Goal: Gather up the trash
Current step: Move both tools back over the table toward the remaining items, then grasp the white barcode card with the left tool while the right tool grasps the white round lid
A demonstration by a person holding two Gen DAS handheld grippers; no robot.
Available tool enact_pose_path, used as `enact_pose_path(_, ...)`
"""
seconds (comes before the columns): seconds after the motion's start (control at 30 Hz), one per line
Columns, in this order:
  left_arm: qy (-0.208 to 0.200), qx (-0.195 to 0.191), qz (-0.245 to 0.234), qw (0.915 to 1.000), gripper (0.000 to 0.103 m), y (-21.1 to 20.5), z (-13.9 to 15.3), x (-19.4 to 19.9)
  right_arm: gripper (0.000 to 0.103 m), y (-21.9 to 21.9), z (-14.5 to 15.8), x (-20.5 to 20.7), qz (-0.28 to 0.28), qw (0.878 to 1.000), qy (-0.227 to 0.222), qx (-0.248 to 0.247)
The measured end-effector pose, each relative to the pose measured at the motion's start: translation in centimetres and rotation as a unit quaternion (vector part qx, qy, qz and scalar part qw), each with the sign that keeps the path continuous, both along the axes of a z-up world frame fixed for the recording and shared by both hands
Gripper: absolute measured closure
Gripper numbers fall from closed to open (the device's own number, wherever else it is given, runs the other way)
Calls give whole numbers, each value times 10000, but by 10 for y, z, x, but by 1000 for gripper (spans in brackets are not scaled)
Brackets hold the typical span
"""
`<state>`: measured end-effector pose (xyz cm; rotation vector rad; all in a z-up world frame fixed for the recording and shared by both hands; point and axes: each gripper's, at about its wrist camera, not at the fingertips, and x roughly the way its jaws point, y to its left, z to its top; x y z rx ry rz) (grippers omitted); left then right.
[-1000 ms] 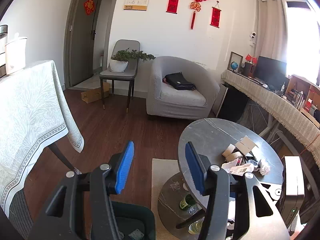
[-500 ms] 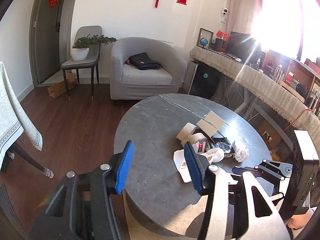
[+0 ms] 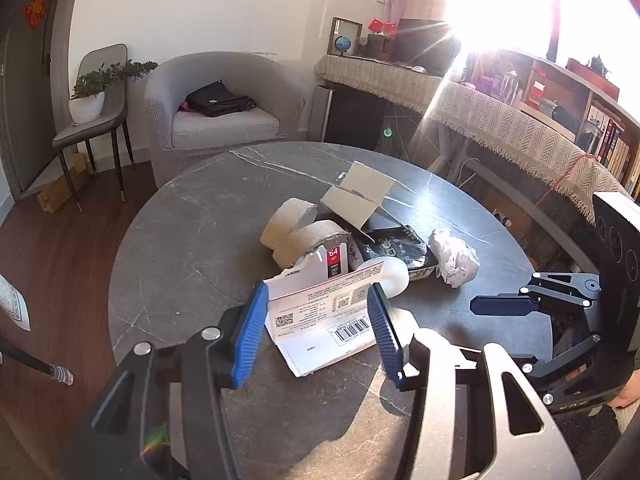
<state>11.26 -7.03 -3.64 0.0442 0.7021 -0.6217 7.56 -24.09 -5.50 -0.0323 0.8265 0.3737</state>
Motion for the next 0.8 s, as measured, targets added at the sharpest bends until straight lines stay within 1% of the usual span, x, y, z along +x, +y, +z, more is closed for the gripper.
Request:
enact_pose_path(0.07,69,-157,-72,9998,52,0,-3,2,48,-2,-1,-1,-9,10000,31,25)
enact_pose_path(0.13,110,-234,-135,9996,57,-3,-5,0,48,-4,-2,-1,-23,10000,85,29)
enact_pose_path(0.17,126,-263,-187,9994,62,-4,-5,-1,48,-4,-3,0,-29,9999,102,36)
enact_pose_path(0.27,179,-242,-356,9989,67,-8,-6,-5,48,0,-2,1,1,9999,106,44)
enact_pose_path(0.47,391,-190,-890,9951,76,-19,-12,-16,48,9,0,0,114,9998,148,21)
enact_pose_path(0.53,445,-174,-987,9940,77,-24,-15,-17,48,11,-1,0,163,9997,177,62)
enact_pose_path(0.6,466,-138,-998,9938,83,-29,-18,-19,48,13,-1,2,233,9995,185,64)
enact_pose_path(0.67,459,-35,-932,9946,96,-34,-22,-19,48,17,0,2,292,9994,175,27)
enact_pose_path(0.8,427,83,-746,9963,100,-35,-24,-17,48,25,-1,1,370,9991,181,-31)
